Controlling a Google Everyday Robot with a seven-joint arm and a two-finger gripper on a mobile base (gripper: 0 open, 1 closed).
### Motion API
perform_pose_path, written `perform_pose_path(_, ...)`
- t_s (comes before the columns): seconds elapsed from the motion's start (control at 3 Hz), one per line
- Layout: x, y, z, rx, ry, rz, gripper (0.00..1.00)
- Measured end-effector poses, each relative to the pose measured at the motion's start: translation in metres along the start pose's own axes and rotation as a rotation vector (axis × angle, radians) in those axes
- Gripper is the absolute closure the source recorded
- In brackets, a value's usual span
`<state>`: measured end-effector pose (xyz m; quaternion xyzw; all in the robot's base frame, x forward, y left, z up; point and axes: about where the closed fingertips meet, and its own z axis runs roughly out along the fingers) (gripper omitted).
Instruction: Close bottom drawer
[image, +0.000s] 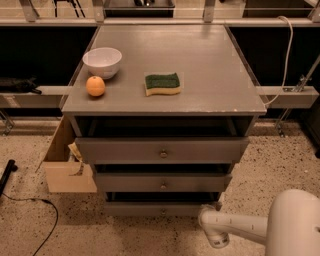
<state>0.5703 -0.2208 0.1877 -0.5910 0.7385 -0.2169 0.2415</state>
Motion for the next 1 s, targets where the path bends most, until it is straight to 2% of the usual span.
perform_pose_path(0.33, 0.0, 0.0, 0.0, 0.0, 0.0, 0.0, 0.23)
perform_pose_path(0.67, 0.0, 0.0001, 0.0001, 0.0, 0.0, 0.0, 0.0)
perform_pose_path(1.0, 0.0, 0.0001, 0.0001, 0.0, 0.0, 0.0, 0.0)
